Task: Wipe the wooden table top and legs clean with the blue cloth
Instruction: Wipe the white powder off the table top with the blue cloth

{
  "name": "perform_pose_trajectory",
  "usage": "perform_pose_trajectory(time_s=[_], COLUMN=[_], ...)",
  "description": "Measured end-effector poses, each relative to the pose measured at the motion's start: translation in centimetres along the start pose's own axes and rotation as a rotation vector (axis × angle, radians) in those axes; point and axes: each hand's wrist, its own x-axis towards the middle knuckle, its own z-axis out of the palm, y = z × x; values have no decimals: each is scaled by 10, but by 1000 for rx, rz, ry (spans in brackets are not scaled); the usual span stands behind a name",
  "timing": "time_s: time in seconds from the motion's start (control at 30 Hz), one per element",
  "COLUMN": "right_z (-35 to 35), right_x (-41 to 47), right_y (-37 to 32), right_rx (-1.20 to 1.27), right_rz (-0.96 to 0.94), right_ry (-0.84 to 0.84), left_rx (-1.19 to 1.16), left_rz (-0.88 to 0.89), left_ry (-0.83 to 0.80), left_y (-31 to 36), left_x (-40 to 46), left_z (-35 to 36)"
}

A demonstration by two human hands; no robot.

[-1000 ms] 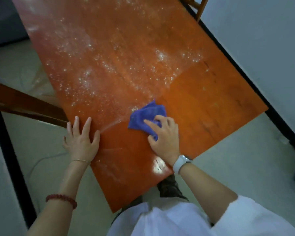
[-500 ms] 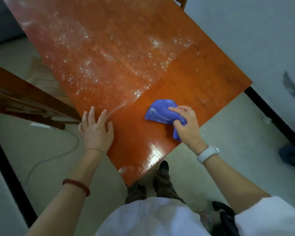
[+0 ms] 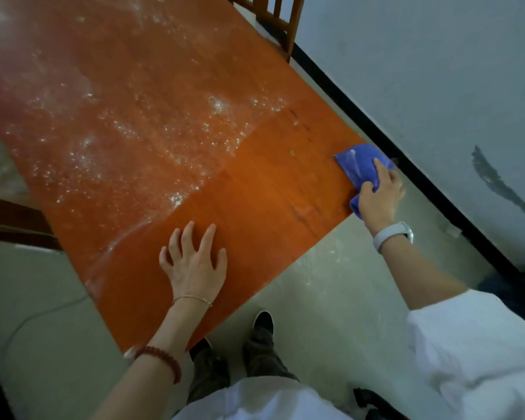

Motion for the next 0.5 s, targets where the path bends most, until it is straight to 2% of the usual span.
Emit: perform_pose_trajectory(time_s=[0.13, 0.2, 0.27, 0.33, 0.4, 0.43, 0.5], right_z=[13, 27, 39, 42, 32, 25, 14], right_x=[8, -27, -82, -131, -142, -132, -96], right_y=[-3, -11, -23, -29, -31, -31, -25], right_rx=[-219, -246, -129, 39, 220, 270, 272], right_rz=[-22, -222, -499, -736, -723, -665, -541], right_ry=[-71, -95, -223, -477, -657, -626, -383], left_rx=[27, 25, 34, 43, 30, 22, 24], left_rz=[-12, -14, -13, 7, 19, 18, 33], left_ry=[24, 36, 32, 36, 51, 47, 47], left_y=[-3, -3, -5, -8, -10, -12, -16], left_x=[3, 3, 4, 4, 5, 5, 5], left_z=[2, 1, 1, 1, -2, -3, -5])
